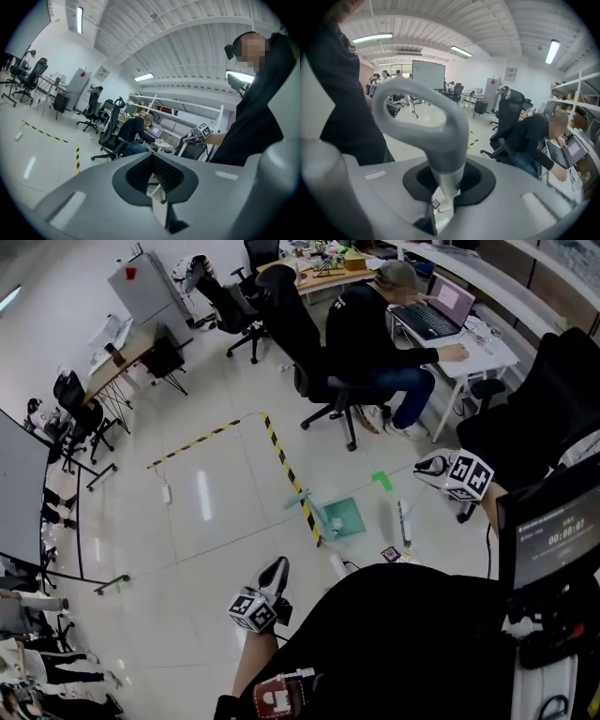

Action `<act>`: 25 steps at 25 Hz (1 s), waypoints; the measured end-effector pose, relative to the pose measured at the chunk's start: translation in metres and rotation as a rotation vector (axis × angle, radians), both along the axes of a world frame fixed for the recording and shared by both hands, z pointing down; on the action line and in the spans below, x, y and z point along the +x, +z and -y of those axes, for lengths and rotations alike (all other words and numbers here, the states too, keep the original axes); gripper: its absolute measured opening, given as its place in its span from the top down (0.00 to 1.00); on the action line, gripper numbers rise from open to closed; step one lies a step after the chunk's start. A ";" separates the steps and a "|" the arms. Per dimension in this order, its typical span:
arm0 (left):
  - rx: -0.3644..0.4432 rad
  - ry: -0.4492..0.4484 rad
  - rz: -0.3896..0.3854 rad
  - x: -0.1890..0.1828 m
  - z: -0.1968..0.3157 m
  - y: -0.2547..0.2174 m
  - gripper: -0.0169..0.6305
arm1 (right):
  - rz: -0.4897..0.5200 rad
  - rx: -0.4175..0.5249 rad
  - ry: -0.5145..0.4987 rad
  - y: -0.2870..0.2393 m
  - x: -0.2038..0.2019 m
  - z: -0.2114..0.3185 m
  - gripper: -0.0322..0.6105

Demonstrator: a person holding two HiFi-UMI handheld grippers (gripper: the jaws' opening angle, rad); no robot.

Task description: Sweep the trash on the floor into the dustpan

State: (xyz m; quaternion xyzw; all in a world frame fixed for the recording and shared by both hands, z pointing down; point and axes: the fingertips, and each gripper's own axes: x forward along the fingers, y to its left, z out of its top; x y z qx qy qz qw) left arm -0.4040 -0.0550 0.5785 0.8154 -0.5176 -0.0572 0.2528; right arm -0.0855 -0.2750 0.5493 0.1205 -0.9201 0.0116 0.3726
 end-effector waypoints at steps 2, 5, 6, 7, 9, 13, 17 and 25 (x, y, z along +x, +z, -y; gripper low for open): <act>0.012 0.011 0.023 0.038 -0.009 -0.014 0.98 | 0.043 -0.006 0.036 -0.009 0.045 -0.008 0.88; 0.011 -0.006 0.015 0.120 -0.028 -0.022 0.98 | 0.092 -0.034 0.047 -0.014 0.118 -0.027 0.88; 0.008 -0.018 0.004 0.142 -0.036 -0.026 0.98 | 0.116 -0.044 0.048 -0.015 0.133 -0.037 0.88; 0.003 -0.029 -0.008 0.163 -0.045 -0.033 0.98 | 0.141 -0.052 0.045 -0.016 0.144 -0.048 0.88; -0.002 -0.042 -0.037 0.202 -0.061 -0.047 0.98 | 0.181 -0.058 0.031 -0.020 0.159 -0.068 0.88; 0.000 -0.039 -0.030 0.264 -0.092 -0.064 0.98 | 0.229 -0.065 -0.009 -0.026 0.190 -0.114 0.88; 0.014 -0.064 -0.015 0.275 -0.131 -0.070 0.98 | 0.264 -0.071 -0.018 -0.032 0.204 -0.153 0.88; 0.040 -0.009 -0.053 0.236 -0.231 -0.052 0.98 | 0.240 -0.045 0.027 -0.049 0.173 -0.251 0.88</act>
